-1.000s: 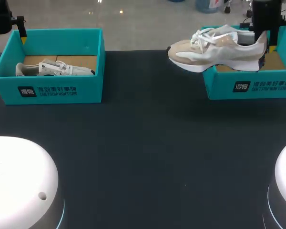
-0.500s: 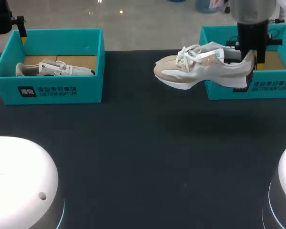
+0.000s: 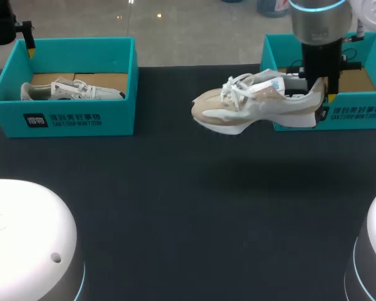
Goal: Take the shoe out of the shoebox, open the shoe tongue, remove and reinsert the insole, then place the shoe into the shoebox
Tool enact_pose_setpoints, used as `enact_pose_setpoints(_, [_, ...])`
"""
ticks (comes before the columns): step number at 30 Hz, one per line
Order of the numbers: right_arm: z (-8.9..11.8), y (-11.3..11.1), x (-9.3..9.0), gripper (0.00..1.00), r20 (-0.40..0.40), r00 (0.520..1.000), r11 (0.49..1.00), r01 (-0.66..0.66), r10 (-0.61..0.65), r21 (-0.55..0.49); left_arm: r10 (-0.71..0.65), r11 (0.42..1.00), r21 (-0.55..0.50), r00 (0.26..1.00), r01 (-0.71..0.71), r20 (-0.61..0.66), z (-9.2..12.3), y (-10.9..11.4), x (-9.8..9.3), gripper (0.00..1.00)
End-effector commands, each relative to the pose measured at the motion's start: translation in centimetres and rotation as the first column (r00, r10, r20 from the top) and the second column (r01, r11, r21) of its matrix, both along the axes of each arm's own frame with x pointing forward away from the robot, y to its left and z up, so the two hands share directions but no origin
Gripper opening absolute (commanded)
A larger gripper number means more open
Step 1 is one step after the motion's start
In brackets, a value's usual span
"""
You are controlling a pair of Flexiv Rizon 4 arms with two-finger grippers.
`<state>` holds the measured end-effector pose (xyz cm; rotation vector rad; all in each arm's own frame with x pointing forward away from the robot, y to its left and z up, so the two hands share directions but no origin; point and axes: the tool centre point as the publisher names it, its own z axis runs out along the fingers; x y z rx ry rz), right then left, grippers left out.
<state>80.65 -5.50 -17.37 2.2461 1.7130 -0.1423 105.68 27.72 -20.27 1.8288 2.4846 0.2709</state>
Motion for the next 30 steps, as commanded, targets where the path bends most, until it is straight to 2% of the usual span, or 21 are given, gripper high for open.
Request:
enact_pose_setpoints(1, [-0.1,3.0,-2.5,0.00,0.041,0.999,1.000,-0.003,0.003,-0.008,0.000,1.000,0.002,1.000,0.000,0.001,0.1,0.0,-0.1,1.00])
enact_pose_setpoints(5, [0.1,5.2,-4.6,0.00,0.040,0.999,1.000,-0.019,0.019,-0.017,0.000,1.000,0.002,1.000,0.000,0.001,0.1,0.0,-0.1,1.00])
enact_pose_setpoints(7, [0.0,6.0,-5.6,0.00,0.022,1.000,1.000,-0.020,0.020,0.013,0.000,1.000,0.002,1.000,0.000,0.001,0.1,0.0,-0.1,1.00])
enact_pose_setpoints(16, [-2.1,9.8,-9.4,0.00,-0.036,0.999,0.999,-0.019,0.020,0.029,0.000,1.000,0.002,1.000,0.000,0.001,0.1,0.0,-0.1,1.00])
enact_pose_setpoints(22, [-3.2,10.9,-10.1,0.00,-0.032,0.999,1.000,-0.010,0.011,0.029,0.000,1.000,0.002,1.000,0.000,0.001,0.1,0.0,-0.1,1.00])
enact_pose_setpoints(26, [-5.4,12.2,-10.5,0.00,-0.048,0.998,0.999,-0.036,0.037,0.026,0.000,1.000,0.002,1.000,0.000,0.001,0.1,0.0,-0.1,1.00])
enact_pose_setpoints(30, [-7.7,13.0,-10.5,0.00,-0.043,0.998,0.999,-0.049,0.048,-0.021,0.000,1.000,0.002,1.000,0.000,0.001,0.1,0.0,-0.1,1.00])
